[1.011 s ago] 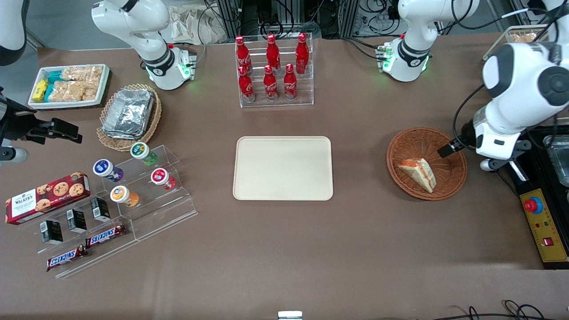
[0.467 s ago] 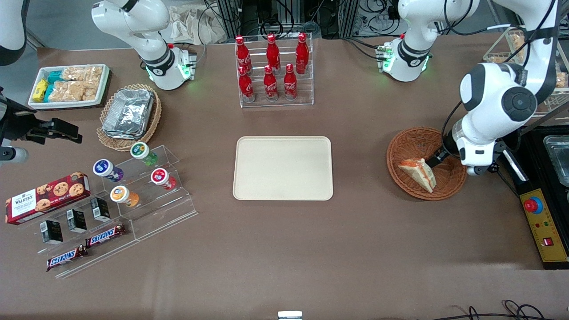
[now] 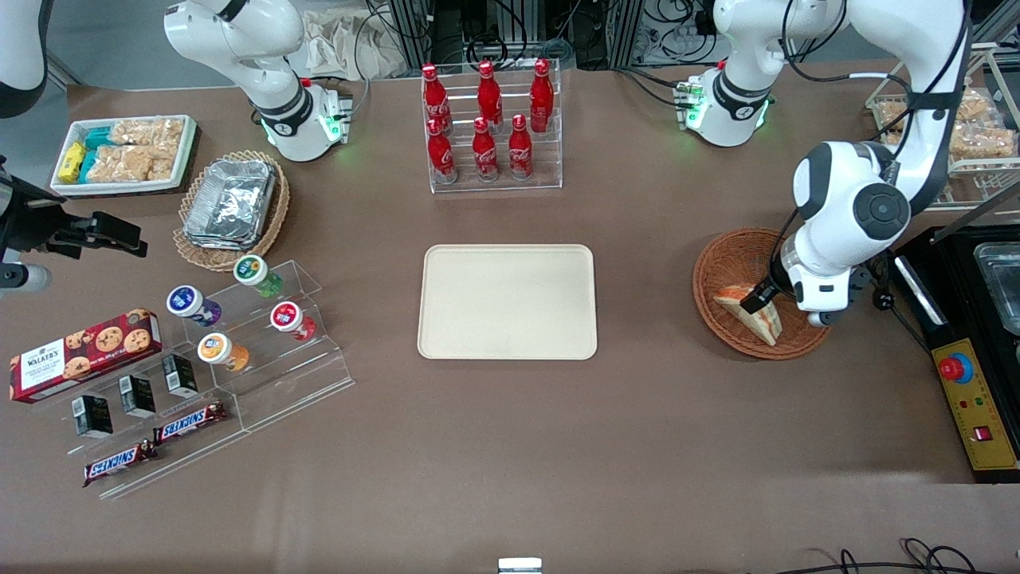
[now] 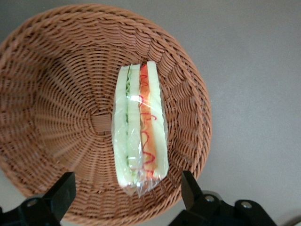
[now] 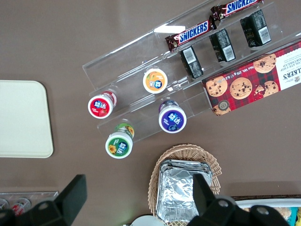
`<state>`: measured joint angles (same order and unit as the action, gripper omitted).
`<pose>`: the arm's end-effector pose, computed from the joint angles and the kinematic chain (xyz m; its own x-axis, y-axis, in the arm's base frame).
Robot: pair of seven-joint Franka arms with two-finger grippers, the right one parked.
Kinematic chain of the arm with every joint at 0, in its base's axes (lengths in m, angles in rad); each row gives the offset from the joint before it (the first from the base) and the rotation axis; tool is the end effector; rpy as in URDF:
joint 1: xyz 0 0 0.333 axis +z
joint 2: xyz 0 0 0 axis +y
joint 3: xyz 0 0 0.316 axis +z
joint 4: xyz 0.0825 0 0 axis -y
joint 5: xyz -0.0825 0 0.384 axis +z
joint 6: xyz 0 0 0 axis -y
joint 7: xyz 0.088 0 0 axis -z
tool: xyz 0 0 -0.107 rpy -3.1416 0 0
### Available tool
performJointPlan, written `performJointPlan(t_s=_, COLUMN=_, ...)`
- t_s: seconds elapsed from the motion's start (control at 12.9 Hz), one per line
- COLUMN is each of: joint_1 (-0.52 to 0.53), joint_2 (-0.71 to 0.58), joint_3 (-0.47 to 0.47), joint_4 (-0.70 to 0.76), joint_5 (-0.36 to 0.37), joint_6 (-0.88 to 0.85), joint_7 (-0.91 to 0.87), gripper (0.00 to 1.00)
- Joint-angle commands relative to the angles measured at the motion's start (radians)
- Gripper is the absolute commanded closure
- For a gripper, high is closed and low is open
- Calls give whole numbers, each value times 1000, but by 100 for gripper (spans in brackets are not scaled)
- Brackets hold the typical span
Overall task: Place sandwich from basket to tray
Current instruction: 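Lower the open left gripper around the wrapped sandwich in the basket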
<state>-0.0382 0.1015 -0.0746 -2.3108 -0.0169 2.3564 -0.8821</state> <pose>0.5101 -0.0581 0.2961 0.7082 0.7042 -0.0500 0.7036 -0.7099 -0.0311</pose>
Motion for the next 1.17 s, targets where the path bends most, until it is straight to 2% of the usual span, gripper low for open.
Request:
performJointPlan(t_s=0.0, joint_1=-8, joint_2=-2, joint_3=6, joint_4=-74, joint_5=9, joint_6=90, joint_7=-26, gripper=0)
performJointPlan(t_s=0.39, joint_1=-2, joint_2=27, joint_3=7, joint_4=-114, joint_5=11, joint_6=162, joint_7=-21, gripper=0)
performJointPlan(t_s=0.47, joint_1=0, joint_2=32, joint_3=6, joint_4=-114, joint_5=11, joint_6=164, joint_7=-23, gripper=16)
performJointPlan(t_s=0.54, joint_1=0, joint_2=38, joint_3=7, joint_4=-113, joint_5=9, joint_6=164, joint_7=-25, gripper=53)
performJointPlan(t_s=0.62, joint_1=1, joint_2=38, joint_3=7, joint_4=-111, joint_5=11, joint_6=164, joint_7=-23, gripper=97)
performJointPlan(t_s=0.7, joint_1=1, joint_2=34, joint_3=10, joint_4=-108, joint_5=9, joint_6=164, joint_7=-23, gripper=100)
performJointPlan(t_s=1.09, joint_1=-8, joint_2=-51, joint_3=4, joint_4=-47, joint_5=12, joint_6=80, joint_7=-2, gripper=100)
